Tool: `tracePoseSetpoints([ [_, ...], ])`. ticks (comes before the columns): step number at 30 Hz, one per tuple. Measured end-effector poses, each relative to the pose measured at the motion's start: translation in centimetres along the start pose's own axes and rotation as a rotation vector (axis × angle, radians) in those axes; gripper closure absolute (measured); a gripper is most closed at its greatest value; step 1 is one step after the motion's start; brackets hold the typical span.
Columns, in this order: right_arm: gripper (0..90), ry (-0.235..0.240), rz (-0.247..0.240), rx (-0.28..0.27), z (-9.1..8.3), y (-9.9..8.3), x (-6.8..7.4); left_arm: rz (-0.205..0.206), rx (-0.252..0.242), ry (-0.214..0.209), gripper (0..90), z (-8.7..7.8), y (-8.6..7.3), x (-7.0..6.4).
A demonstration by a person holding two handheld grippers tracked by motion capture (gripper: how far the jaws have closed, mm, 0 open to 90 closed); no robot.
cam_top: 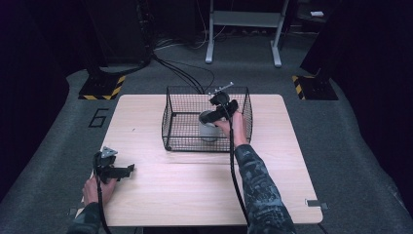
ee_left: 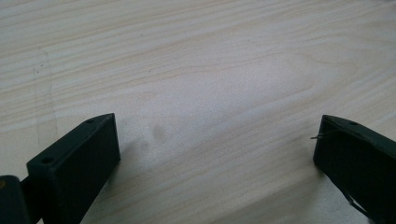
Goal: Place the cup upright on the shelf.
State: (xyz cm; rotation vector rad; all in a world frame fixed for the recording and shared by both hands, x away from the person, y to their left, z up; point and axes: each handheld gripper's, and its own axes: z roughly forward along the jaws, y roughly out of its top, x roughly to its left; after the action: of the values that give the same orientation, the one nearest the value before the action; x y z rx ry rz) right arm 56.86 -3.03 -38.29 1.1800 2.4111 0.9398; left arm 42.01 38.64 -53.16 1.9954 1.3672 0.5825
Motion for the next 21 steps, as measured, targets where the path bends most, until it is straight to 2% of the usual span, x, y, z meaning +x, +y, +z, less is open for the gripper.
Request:
tracePoseSetpoints([
  [11,0.0,0.025,-0.053,-0.054,-4.4,-0.9,1.0,0.000,0.000,0.003,0.4,0.0,0.0,0.0],
  [18,0.0,0.026,-0.065,-0.080,-6.6,-1.9,2.0,0.000,0.000,0.003,0.4,0.0,0.0,0.0],
  [19,0.0,0.027,-0.077,-0.090,-7.5,-2.4,2.3,0.001,0.000,0.003,0.4,0.0,0.0,0.0],
  [21,0.0,0.029,-0.091,-0.092,-7.8,-2.5,2.3,0.000,0.000,0.003,0.4,0.0,0.0,0.0],
])
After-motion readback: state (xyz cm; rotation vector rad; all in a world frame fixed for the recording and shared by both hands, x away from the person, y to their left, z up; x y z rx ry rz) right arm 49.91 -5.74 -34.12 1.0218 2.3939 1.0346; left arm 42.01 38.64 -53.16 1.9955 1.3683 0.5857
